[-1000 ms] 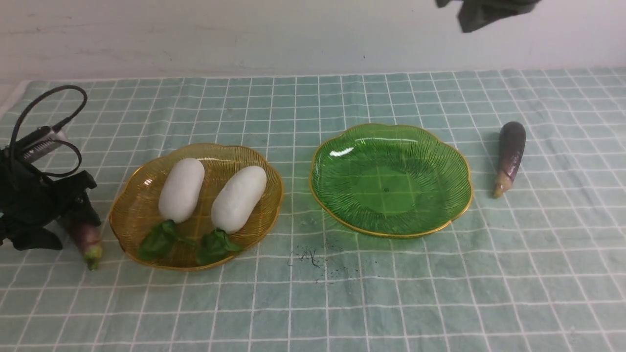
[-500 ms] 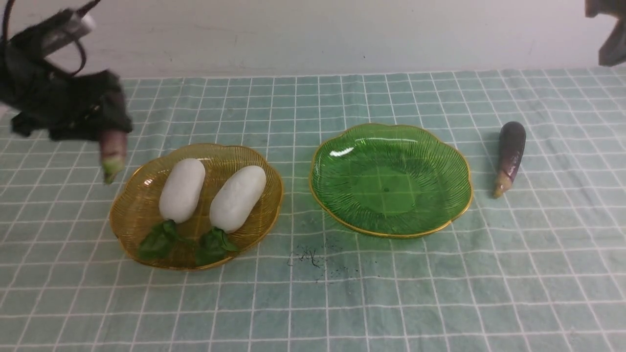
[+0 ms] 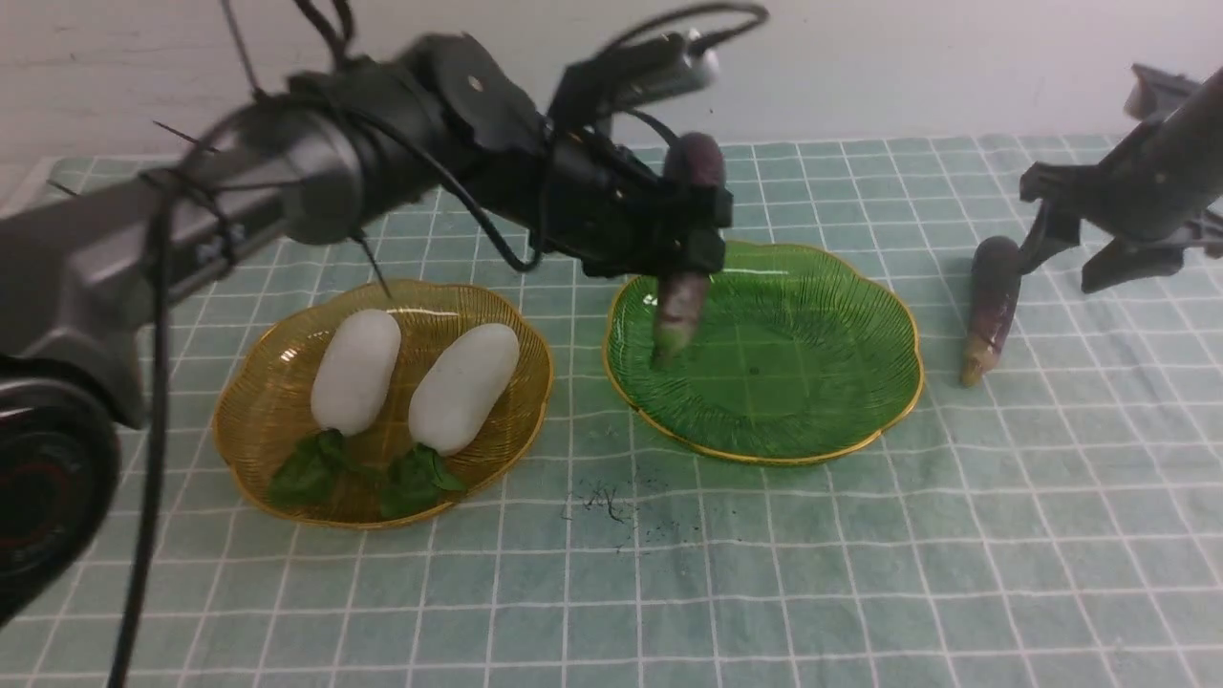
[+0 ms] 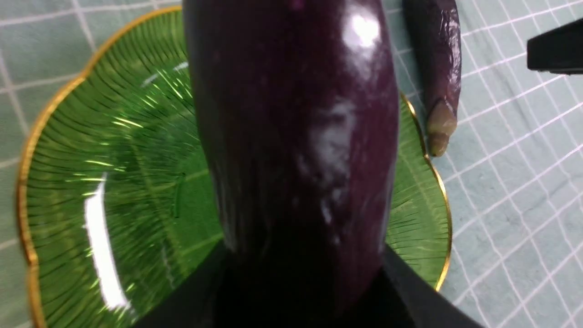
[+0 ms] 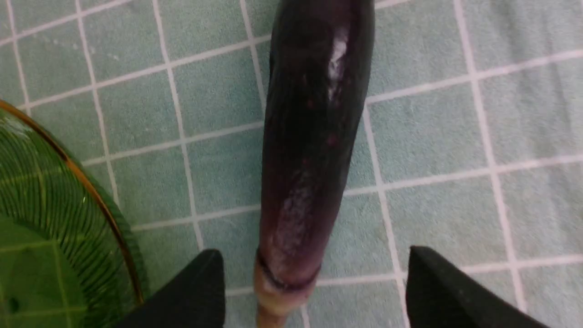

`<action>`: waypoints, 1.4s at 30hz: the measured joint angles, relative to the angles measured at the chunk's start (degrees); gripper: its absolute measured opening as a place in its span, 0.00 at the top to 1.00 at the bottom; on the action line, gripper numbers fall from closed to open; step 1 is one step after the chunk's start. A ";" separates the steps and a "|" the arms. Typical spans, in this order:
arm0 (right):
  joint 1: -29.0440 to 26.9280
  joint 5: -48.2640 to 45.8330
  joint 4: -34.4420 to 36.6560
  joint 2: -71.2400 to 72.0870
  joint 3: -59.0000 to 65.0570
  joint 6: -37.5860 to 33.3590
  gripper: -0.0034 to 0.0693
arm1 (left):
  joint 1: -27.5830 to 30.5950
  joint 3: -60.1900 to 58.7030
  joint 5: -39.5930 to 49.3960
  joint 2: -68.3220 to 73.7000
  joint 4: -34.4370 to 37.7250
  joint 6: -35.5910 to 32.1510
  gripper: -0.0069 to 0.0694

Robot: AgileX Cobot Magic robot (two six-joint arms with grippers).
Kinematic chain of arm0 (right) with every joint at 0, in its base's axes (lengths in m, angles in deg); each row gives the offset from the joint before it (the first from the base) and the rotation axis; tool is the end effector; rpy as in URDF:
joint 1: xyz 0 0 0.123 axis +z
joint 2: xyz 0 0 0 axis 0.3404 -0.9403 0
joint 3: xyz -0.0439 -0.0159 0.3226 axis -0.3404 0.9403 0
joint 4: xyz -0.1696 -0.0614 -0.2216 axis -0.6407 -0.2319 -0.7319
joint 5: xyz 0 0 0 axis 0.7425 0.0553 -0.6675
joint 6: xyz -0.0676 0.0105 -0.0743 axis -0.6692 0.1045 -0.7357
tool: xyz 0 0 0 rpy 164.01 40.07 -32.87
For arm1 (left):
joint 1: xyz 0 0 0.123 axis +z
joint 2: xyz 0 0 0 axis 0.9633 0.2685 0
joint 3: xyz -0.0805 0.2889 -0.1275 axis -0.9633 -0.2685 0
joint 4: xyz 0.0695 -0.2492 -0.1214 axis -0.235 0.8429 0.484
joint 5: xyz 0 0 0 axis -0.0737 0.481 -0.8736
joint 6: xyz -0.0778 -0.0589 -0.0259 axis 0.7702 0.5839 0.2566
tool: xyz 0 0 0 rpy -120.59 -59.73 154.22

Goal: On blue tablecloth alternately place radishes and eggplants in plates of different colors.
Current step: 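Place the eggplant on the green plate, then put the eggplants into the green plate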

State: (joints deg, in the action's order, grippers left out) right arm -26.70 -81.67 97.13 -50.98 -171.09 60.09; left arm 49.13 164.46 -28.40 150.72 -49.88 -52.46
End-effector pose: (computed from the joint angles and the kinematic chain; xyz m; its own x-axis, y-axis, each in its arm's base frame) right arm 0.5301 -0.0343 0.2245 -0.9422 0.2288 -0.2446 0.1495 0.9408 0.3043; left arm 0.4785 -0.2652 0.2573 -0.7942 0.0764 -0.6028 0.4117 0.7974 -0.4413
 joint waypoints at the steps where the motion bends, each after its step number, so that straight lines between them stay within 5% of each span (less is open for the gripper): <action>1: 0.00 0.39 0.15 -0.18 0.00 -0.22 0.25 | -0.14 0.00 -0.19 0.00 0.00 0.00 0.51; 4: 0.16 2.94 1.62 -3.41 0.00 -1.79 0.17 | -1.15 0.00 -2.24 4.09 0.18 0.05 0.49; 8: 0.34 3.98 4.18 -6.75 0.00 -3.25 0.15 | -0.96 0.00 -1.37 5.61 0.10 0.22 0.30; 12: 0.34 4.73 5.67 -7.87 -0.05 -5.19 0.31 | -0.06 0.21 0.13 4.93 0.04 1.03 0.17; 14: 0.28 2.76 5.67 -7.79 -0.05 -6.17 0.57 | 1.12 1.21 3.60 3.97 -0.86 3.65 0.23; 19: -0.79 -5.69 4.99 -4.32 -1.07 -5.37 0.54 | 3.84 3.92 12.18 -1.28 -8.50 6.94 0.69; 22: -0.95 -7.33 5.29 0.06 -2.37 -5.23 0.54 | 5.01 4.68 16.39 -6.92 -15.08 7.37 0.87; 39: 15.33 -8.64 3.46 2.47 -3.14 -4.44 0.54 | 5.07 3.27 33.05 -27.88 -35.91 13.28 0.92; 42: 17.03 -8.64 2.56 0.26 -3.14 -2.21 0.44 | 5.07 -0.83 33.24 -35.22 -37.10 13.77 0.92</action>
State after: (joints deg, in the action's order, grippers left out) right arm -9.67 -90.31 99.69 -50.72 -174.23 57.88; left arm 54.20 163.63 4.84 115.50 -86.98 -38.70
